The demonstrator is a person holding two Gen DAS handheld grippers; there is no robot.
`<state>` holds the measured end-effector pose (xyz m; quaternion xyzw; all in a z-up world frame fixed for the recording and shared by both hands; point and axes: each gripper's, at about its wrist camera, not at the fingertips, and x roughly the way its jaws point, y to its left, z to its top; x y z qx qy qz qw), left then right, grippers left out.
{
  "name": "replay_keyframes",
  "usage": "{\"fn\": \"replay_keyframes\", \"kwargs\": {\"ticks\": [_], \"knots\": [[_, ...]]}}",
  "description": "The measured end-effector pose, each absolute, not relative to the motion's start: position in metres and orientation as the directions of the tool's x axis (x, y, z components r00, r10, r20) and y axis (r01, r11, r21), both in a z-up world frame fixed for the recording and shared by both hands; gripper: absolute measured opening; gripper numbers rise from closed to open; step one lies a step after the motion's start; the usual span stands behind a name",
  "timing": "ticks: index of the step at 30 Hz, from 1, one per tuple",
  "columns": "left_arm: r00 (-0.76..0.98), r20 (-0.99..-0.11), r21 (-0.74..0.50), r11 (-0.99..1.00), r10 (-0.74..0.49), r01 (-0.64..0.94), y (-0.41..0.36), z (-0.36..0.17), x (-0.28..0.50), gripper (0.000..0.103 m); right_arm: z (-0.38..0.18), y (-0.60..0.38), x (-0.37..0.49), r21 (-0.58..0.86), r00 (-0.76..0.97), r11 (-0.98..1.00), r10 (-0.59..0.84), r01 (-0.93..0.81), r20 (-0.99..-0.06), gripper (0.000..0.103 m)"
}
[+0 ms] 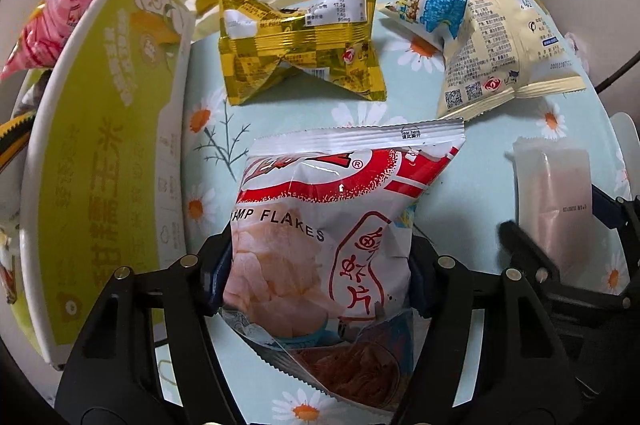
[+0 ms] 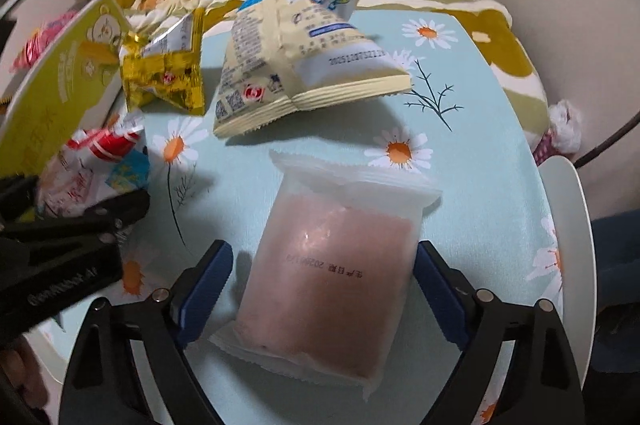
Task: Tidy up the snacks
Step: 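Grasp the red-white shrimp flakes bag with the left tool while the right tool grasps the pink cake packet, then lower both packets into the box and open both tools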
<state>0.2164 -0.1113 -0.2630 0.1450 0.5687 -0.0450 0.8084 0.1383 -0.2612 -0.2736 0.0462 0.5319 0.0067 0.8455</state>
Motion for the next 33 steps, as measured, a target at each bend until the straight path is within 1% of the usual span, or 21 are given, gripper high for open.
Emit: {"fn": "replay_keyframes", "kwargs": {"ticks": [2,6,8,11,16,23,27,33], "knots": [[0.354,-0.930,0.188,0.954,0.096,0.235,-0.111,-0.262,0.215,0.066,-0.273,-0.259,0.136,0.055,0.439,0.998,0.042,0.016,-0.897,0.070],[0.368,-0.924,0.197,0.955,0.104,0.224,-0.111,-0.256,0.210,0.066,-0.271,-0.263,0.134,0.086,0.431,0.996,0.072,0.014,-0.899,0.061],[0.382,-0.918,0.198,0.957,0.105,0.212,-0.110,-0.250,0.208,0.066,-0.269,-0.266,0.132,0.122,0.430,0.992,0.103,0.017,-0.897,0.059],[0.406,-0.907,0.207,0.958,0.111,0.200,-0.111,-0.239,0.203,0.066,-0.263,-0.270,0.130,0.164,0.437,0.986,0.141,0.014,-0.888,0.058],[0.449,-0.889,0.182,0.969,0.091,0.165,-0.109,-0.210,0.188,0.066,-0.241,-0.275,0.124,0.195,0.481,0.981,0.174,-0.006,-0.859,0.058],[0.564,-0.824,0.132,0.986,0.053,0.100,-0.093,-0.131,0.167,0.066,-0.179,-0.276,0.126,0.247,0.552,0.965,0.255,-0.090,-0.794,0.058],[0.626,-0.777,0.114,0.993,0.068,0.034,-0.063,-0.087,0.161,0.066,-0.138,-0.260,0.131,0.264,0.581,0.947,0.320,-0.182,-0.748,0.058],[0.659,-0.745,0.101,0.994,0.107,-0.047,0.003,-0.052,0.174,0.067,-0.088,-0.213,0.146,0.297,0.589,0.907,0.421,-0.300,-0.690,0.058]]}}
